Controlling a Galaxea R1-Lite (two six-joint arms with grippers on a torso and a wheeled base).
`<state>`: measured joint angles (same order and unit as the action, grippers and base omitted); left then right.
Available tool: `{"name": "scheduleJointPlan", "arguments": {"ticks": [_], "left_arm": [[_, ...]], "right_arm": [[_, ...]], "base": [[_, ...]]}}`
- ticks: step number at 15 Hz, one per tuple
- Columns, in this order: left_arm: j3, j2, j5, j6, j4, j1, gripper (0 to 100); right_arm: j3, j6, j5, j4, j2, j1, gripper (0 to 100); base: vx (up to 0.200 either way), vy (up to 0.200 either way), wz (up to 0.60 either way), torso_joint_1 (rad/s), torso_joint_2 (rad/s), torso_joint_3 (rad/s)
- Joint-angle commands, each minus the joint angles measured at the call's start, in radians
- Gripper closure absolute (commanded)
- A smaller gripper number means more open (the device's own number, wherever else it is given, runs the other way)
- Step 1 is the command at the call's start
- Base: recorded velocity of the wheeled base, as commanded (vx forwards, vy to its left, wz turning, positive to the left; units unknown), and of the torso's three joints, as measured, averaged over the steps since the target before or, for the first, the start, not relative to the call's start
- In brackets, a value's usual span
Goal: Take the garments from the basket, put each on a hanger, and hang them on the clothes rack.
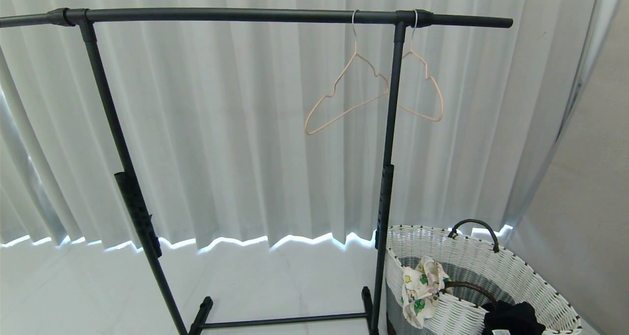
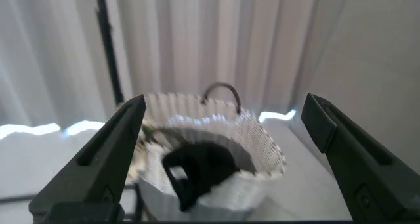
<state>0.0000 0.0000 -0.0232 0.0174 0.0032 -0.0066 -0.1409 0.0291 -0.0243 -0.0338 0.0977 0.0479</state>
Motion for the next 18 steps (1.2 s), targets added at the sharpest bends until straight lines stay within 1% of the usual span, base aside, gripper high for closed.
{"name": "scheduleJointPlan", "arguments": {"ticks": [1,2,3,4,5,6,7,8,9,11,14,16,18], "left_arm": [[0.0,0.0,0.0,0.001,0.0,0.0,0],[0.0,0.0,0.0,-0.001,0.0,-0.001,0],[0.0,0.0,0.0,-0.001,0.0,0.0,0],[0.0,0.0,0.0,0.001,0.0,0.0,0],[0.0,0.0,0.0,0.001,0.0,-0.001,0],[0.0,0.0,0.0,-0.001,0.0,0.0,0],[0.0,0.0,0.0,-0.001,0.0,0.0,0],[0.0,0.0,0.002,-0.001,0.0,-0.001,0],[0.0,0.0,0.002,-0.002,0.0,0.0,0],[0.0,0.0,0.002,-0.002,0.0,-0.001,0],[0.0,0.0,0.0,-0.002,0.0,0.0,0],[0.0,0.0,0.002,-0.002,0.0,0.0,0],[0.0,0.0,0.002,-0.002,0.0,-0.001,0]], "right_arm": [[-0.327,0.051,-0.005,-0.037,0.613,0.102,0],[-0.286,-0.049,-0.005,-0.028,0.725,0.102,0],[-0.275,-0.13,-0.009,-0.028,0.806,0.099,0],[-0.272,-0.207,-0.003,-0.028,0.949,0.098,0],[-0.272,-0.242,-0.011,-0.024,1.059,0.104,0],[-0.267,-0.298,-0.023,-0.028,1.157,0.102,0],[-0.267,-0.339,-0.045,-0.032,1.225,0.098,0],[-0.269,-0.374,-0.092,-0.035,1.304,0.096,0],[-0.267,-0.394,-0.117,-0.049,1.38,0.096,0],[-0.24,-0.42,-0.123,-0.057,1.484,0.096,0],[-0.237,-0.482,-0.135,-0.129,1.61,0.096,0],[-0.235,-0.486,-0.191,-0.232,1.714,0.093,0],[-0.237,-0.491,-0.197,-0.368,1.803,0.072,0]], "base": [[0.0,0.0,0.0,0.0,0.0,0.0],[0.0,0.0,0.0,0.0,0.0,0.0],[0.0,0.0,0.0,0.0,0.0,0.0],[0.0,0.0,0.0,0.0,0.0,0.0],[0.0,0.0,0.0,0.0,0.0,0.0],[0.0,0.0,0.0,0.0,0.0,0.0],[0.0,0.0,0.0,0.0,0.0,0.0],[0.0,0.0,0.0,0.0,0.0,0.0],[0.0,0.0,0.0,0.0,0.0,0.0],[0.0,0.0,0.0,0.0,0.0,0.0],[0.0,0.0,0.0,0.0,0.0,0.0],[0.0,0.0,0.0,0.0,0.0,0.0],[0.0,0.0,0.0,0.0,0.0,0.0]]}}
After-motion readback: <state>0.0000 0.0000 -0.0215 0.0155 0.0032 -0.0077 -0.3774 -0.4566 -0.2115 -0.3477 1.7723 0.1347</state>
